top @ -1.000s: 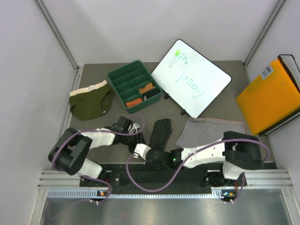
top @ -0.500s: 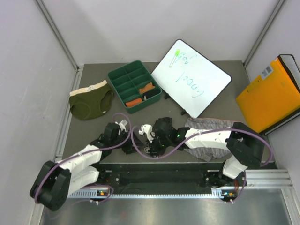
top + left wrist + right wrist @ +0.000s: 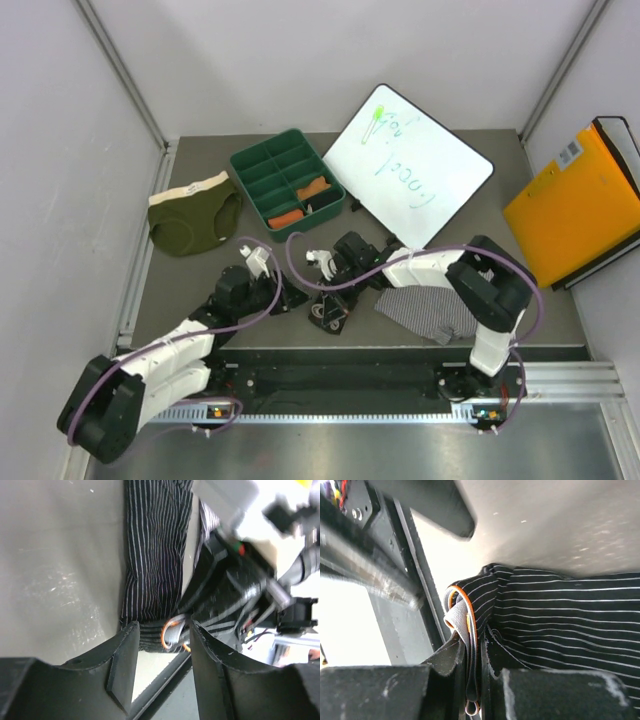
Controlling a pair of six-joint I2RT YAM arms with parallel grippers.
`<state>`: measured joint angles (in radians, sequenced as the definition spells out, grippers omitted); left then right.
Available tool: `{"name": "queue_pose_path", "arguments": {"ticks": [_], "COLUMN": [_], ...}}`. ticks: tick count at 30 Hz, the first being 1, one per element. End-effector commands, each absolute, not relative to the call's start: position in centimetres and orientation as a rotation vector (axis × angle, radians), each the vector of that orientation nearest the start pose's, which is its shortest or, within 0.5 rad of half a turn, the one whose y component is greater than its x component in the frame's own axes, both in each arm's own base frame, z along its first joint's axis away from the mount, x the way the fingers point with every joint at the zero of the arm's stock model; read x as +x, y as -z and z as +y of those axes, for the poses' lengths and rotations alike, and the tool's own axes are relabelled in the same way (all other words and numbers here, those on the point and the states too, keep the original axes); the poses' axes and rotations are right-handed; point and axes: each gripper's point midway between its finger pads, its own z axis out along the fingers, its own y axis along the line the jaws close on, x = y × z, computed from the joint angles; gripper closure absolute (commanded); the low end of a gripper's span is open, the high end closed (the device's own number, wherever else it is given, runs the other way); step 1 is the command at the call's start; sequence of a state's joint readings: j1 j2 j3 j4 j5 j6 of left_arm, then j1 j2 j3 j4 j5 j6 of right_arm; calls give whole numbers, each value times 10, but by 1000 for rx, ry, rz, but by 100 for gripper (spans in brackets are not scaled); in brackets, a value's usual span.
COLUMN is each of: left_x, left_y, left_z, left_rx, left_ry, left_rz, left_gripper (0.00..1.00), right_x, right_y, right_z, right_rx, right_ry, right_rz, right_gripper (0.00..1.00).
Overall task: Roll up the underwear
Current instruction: Roll the underwear to the center of the board.
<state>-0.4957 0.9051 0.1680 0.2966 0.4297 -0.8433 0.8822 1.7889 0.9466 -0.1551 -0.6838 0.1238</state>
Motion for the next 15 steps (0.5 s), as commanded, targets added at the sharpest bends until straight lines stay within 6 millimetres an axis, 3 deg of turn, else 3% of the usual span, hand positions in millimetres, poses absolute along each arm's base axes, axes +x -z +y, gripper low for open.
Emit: {"name": "queue_pose_path", "arguments": {"ticks": [1,11,15], "left_x": [190,192,186], "left_y": [-90,-74,-59], "left_z": [-229,-238,-244], "left_rx": [76,116,124], "left_ry": [1252,1215,1213], "left_rz": [2108,2126,2179], "left_gripper": [50,48,48], "right_x": [156,164,168], "right_y": [-43,-27,-26], "right_z": [361,360,356], "right_rx": [-1239,-1223,-1200], "right_ry": [-1347,-1414,-1415], "right_rz": [2385,2442,2452], "right_gripper": [100,100,100]}}
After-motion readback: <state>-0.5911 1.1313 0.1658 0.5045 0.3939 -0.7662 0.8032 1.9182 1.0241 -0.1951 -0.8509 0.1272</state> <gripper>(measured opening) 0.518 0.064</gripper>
